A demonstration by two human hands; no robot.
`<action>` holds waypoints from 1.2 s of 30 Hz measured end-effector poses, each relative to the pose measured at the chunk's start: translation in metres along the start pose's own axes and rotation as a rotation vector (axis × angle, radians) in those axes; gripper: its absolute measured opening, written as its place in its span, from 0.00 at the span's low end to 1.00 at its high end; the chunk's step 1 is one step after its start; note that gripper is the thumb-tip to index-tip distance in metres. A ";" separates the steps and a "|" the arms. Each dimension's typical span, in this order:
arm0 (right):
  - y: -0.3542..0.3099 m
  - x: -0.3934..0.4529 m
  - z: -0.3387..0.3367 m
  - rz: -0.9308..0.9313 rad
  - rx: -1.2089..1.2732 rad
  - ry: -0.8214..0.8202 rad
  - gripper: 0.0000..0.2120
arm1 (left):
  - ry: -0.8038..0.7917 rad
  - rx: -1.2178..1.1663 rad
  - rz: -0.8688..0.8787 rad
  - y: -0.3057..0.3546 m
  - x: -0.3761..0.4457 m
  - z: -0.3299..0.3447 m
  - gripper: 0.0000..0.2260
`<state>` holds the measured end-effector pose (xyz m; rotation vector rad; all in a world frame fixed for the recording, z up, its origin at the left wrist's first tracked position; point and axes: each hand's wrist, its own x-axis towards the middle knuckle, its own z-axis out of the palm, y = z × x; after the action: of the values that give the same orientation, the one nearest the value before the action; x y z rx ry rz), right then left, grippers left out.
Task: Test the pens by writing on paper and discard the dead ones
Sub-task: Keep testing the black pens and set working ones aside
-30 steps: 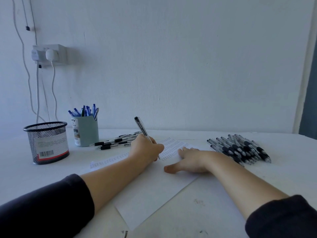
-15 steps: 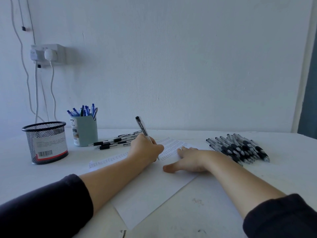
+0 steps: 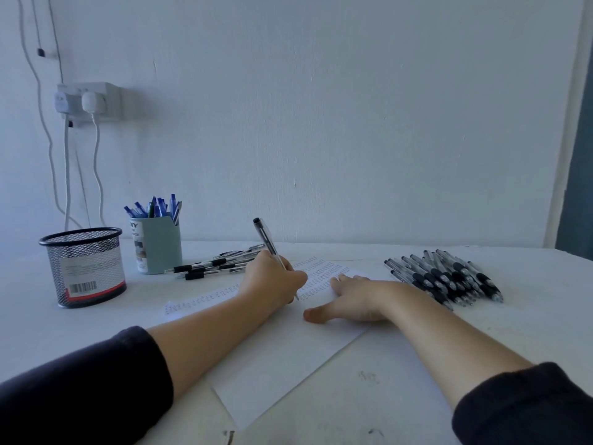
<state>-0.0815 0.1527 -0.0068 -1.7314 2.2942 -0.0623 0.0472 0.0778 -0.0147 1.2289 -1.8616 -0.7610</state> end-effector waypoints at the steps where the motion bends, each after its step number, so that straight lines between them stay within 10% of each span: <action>1: 0.000 0.000 0.000 0.000 0.001 -0.001 0.49 | 0.000 0.001 -0.001 0.000 0.000 0.000 0.01; 36: 0.001 0.001 0.000 -0.004 0.006 0.010 0.50 | 0.021 -0.127 0.000 0.000 0.001 -0.002 0.08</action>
<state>-0.0827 0.1516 -0.0069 -1.7365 2.2952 -0.0782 0.0492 0.0770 -0.0135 1.1522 -1.7679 -0.8495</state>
